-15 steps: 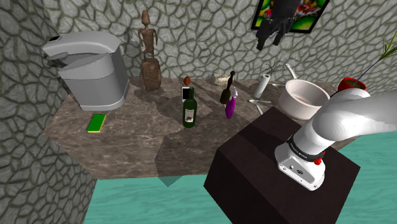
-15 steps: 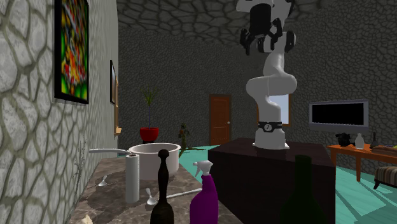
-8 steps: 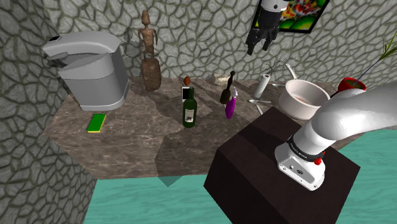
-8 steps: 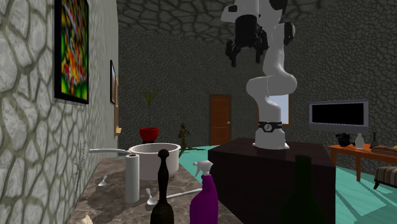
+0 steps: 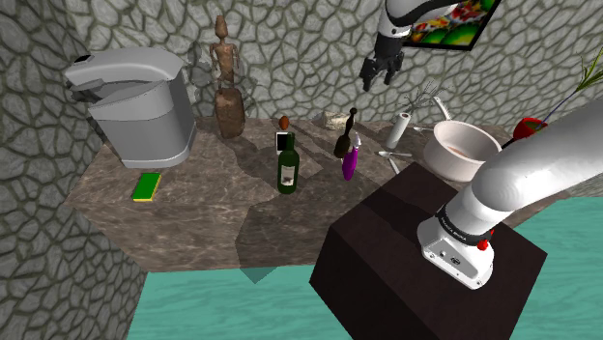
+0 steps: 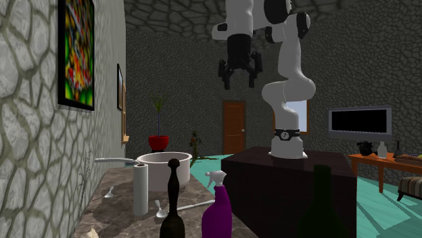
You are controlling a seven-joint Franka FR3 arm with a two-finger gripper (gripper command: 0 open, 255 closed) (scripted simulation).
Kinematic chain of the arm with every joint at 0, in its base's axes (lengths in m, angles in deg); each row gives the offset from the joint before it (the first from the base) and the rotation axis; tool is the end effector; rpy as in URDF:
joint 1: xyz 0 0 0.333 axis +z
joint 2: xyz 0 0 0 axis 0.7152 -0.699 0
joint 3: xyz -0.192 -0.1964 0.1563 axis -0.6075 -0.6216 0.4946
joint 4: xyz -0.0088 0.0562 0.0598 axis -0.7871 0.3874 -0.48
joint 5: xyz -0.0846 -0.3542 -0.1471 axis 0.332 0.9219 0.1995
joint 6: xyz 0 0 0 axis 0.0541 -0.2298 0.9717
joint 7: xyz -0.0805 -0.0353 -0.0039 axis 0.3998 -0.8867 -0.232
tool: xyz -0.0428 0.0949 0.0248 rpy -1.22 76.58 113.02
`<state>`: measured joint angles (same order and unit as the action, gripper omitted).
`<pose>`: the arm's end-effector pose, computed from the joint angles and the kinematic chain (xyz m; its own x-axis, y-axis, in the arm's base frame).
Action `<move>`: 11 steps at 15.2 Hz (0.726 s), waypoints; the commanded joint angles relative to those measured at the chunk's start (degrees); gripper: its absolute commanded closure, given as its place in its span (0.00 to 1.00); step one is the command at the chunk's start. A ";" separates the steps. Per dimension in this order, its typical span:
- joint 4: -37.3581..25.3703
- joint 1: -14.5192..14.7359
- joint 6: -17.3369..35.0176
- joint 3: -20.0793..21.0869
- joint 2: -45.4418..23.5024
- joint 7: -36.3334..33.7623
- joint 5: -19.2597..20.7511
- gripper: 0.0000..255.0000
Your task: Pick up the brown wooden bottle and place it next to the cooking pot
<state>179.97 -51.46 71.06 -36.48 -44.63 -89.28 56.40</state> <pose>0.4508 -0.0736 0.4490 0.9868 -0.1548 -0.0466 -0.1532 -0.9875 0.0362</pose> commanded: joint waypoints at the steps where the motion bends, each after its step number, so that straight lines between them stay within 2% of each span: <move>1: -1.37 -0.46 2.19 -0.69 -3.91 0.79 0.22 0.00; 11: -13.40 -3.05 9.67 -3.46 -25.39 5.16 -0.36 0.00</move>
<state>168.30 -54.20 79.87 -39.71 -67.25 -84.62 56.23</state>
